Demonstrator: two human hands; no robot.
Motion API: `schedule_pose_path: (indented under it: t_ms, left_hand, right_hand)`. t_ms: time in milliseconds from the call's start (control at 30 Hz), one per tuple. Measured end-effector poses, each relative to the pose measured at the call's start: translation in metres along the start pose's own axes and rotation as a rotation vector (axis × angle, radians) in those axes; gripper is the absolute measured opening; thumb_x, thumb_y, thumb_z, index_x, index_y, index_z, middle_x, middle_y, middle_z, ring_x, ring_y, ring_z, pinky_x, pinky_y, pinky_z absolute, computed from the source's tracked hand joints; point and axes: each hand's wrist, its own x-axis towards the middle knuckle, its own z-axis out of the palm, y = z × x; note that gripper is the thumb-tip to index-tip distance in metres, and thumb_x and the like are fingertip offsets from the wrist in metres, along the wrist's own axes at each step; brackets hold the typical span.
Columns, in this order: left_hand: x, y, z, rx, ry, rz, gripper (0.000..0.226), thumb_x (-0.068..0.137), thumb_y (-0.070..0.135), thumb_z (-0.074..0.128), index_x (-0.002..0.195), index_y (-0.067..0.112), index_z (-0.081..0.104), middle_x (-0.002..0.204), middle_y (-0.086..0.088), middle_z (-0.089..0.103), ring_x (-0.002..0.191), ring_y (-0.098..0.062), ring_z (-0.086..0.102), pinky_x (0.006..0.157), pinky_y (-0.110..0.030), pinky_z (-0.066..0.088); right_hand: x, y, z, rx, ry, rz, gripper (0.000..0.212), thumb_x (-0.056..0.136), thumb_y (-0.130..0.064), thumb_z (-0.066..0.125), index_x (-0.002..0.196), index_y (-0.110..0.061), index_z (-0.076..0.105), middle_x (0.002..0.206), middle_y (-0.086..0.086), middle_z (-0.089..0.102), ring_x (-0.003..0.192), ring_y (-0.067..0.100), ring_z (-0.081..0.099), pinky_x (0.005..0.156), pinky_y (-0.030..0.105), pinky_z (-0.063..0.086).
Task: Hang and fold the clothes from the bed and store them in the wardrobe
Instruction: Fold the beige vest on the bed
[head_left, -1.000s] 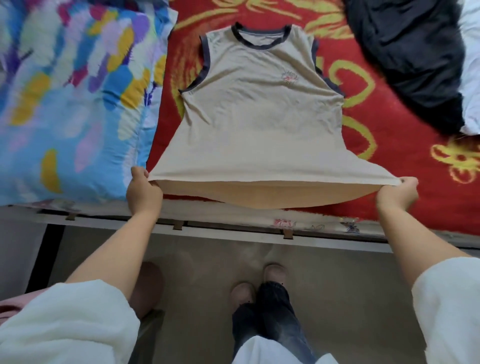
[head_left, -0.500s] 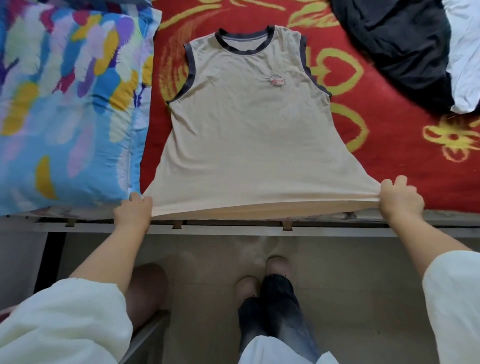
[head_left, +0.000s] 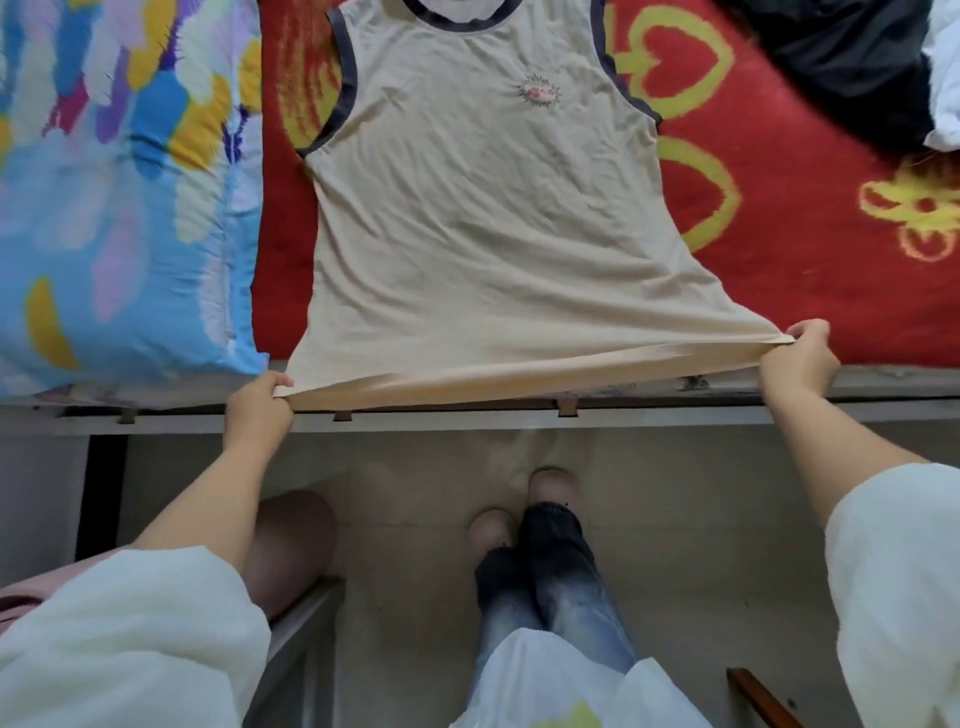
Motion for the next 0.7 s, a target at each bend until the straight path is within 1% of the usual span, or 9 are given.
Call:
schedule_pose_path:
  t_ms: [67,167,233,367,467,533,600,667,700]
  left_hand:
    - [0.001,-0.012,-0.012,0.277,-0.082,0.123,0.03,0.089,-0.001,0.045,0.116,0.004,0.057,0.115,-0.024,0.058,0.105,-0.039,0.052,0.084,-0.039,0.042]
    - [-0.009,-0.015,-0.034,0.74,-0.22,0.245,0.032,0.094,0.016,0.04,0.126,0.016,0.044,0.121,-0.014,0.056,0.106,-0.031,0.055,0.086,-0.035,0.044]
    - [-0.017,-0.006,-0.046,0.893,-0.284,0.285,0.033,0.097,0.025,0.034,0.13,0.022,0.036,0.125,-0.01,0.052,0.11,-0.026,0.053,0.086,-0.031,0.042]
    - [-0.031,0.001,-0.055,1.017,-0.334,0.317,0.031,0.097,0.022,0.035,0.126,0.024,0.043,0.119,-0.008,0.05,0.111,-0.024,0.051,0.086,-0.03,0.042]
    - [-0.033,0.005,-0.058,0.705,-0.224,0.132,0.031,0.093,0.011,0.042,0.121,0.015,0.055,0.119,-0.015,0.053,0.111,-0.03,0.051,0.088,-0.035,0.043]
    - [-0.028,0.016,-0.063,0.267,-0.138,-0.038,0.028,0.09,0.004,0.046,0.115,0.004,0.06,0.12,-0.022,0.057,0.111,-0.036,0.052,0.089,-0.037,0.043]
    - [-0.02,0.031,-0.073,-0.307,-0.087,-0.25,0.03,0.092,0.0,0.043,0.118,-0.005,0.056,0.122,-0.024,0.056,0.107,-0.035,0.057,0.081,-0.034,0.048]
    - [-0.012,0.044,-0.088,-0.79,-0.06,-0.406,0.029,0.095,-0.003,0.038,0.12,-0.005,0.052,0.113,-0.018,0.058,0.086,-0.023,0.06,0.074,-0.027,0.05]
    - [-0.005,0.051,-0.095,-0.942,-0.031,-0.463,0.022,0.095,-0.003,0.037,0.109,-0.003,0.055,0.1,-0.013,0.058,0.074,-0.016,0.057,0.074,-0.023,0.051]
  right_hand:
    - [0.0,0.007,-0.015,-0.213,-0.06,-0.099,0.032,0.087,0.007,0.029,0.116,-0.003,0.039,0.115,0.031,0.049,0.094,0.039,0.048,0.078,0.046,0.042]
    - [-0.004,0.013,-0.033,-0.516,-0.128,-0.224,0.024,0.088,0.008,0.03,0.109,-0.003,0.034,0.105,0.036,0.051,0.097,0.045,0.049,0.072,0.044,0.038]
    - [-0.009,0.014,-0.041,-0.575,-0.133,-0.244,0.023,0.089,0.007,0.031,0.111,-0.002,0.034,0.103,0.035,0.051,0.097,0.045,0.049,0.07,0.043,0.036]
    - [-0.028,0.011,-0.047,-0.478,-0.121,-0.164,0.023,0.091,0.005,0.032,0.113,0.002,0.037,0.11,0.036,0.049,0.104,0.046,0.047,0.073,0.043,0.037]
    - [-0.039,0.0,-0.048,-0.274,-0.087,-0.062,0.02,0.089,0.006,0.032,0.106,-0.003,0.04,0.115,0.029,0.048,0.091,0.036,0.047,0.077,0.045,0.044]
    - [-0.04,-0.017,-0.048,-0.074,-0.072,0.052,0.027,0.089,0.006,0.035,0.114,-0.002,0.043,0.117,0.02,0.049,0.086,0.029,0.046,0.077,0.04,0.049]
    - [-0.031,-0.041,-0.051,0.299,-0.011,0.287,0.036,0.092,0.001,0.033,0.127,0.002,0.041,0.125,0.016,0.048,0.098,0.027,0.05,0.084,0.035,0.046]
    - [-0.019,-0.064,-0.053,0.706,0.027,0.532,0.044,0.094,-0.01,0.026,0.134,0.005,0.035,0.133,0.021,0.045,0.114,0.033,0.051,0.094,0.041,0.043]
    - [-0.012,-0.075,-0.056,0.777,0.048,0.579,0.044,0.095,-0.011,0.022,0.132,0.008,0.036,0.128,0.021,0.049,0.109,0.034,0.056,0.09,0.04,0.046]
